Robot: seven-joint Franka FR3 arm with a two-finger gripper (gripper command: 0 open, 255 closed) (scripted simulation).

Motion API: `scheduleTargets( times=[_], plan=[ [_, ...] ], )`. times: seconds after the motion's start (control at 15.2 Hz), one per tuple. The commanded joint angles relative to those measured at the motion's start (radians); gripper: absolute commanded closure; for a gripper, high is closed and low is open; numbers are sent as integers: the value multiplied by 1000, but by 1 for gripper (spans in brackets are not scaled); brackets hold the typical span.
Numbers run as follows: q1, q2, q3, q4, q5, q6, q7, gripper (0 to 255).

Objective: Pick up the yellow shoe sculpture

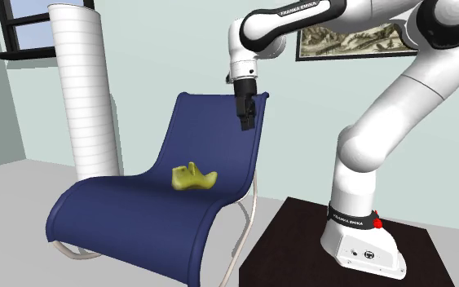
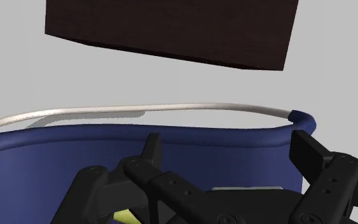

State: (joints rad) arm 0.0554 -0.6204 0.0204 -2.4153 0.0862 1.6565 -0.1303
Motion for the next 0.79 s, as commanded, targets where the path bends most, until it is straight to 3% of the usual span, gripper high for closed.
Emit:
scheduleTargets(
  times=[0.0,0.73],
  plan=[
    [11,68,6,14,-4,78,-27,0],
    [59,418,40,140,-36,421,-157,0]
  ],
)
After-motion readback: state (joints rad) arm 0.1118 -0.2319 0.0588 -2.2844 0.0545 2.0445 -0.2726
